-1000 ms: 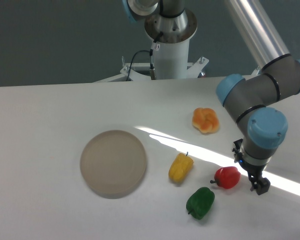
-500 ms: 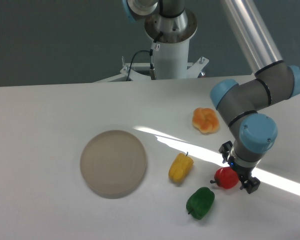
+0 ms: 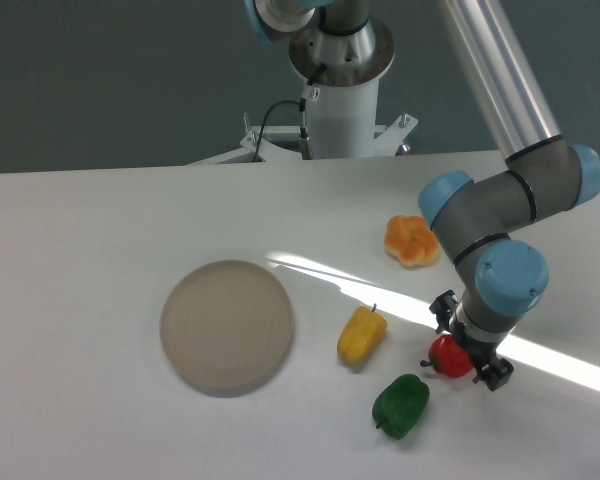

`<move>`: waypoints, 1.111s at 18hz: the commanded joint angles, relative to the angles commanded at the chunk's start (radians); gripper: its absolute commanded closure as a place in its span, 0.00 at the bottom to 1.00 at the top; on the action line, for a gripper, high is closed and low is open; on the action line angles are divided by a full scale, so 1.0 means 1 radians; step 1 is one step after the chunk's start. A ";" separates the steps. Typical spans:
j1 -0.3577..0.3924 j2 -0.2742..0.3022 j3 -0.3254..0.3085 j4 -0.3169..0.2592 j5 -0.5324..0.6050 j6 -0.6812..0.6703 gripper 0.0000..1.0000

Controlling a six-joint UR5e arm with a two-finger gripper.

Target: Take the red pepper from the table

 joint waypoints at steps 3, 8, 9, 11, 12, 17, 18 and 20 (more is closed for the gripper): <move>0.000 0.000 -0.005 0.000 0.000 -0.002 0.00; 0.002 0.000 -0.003 0.000 0.000 0.002 0.40; 0.002 0.002 -0.005 0.000 0.003 0.003 0.52; 0.002 0.003 -0.005 0.000 0.003 0.006 0.53; 0.002 0.006 -0.005 0.000 0.005 0.009 0.53; 0.006 0.047 0.029 -0.012 0.014 0.020 0.56; 0.006 0.067 0.044 -0.015 0.015 0.032 0.56; 0.008 0.075 0.076 -0.015 0.011 0.081 0.56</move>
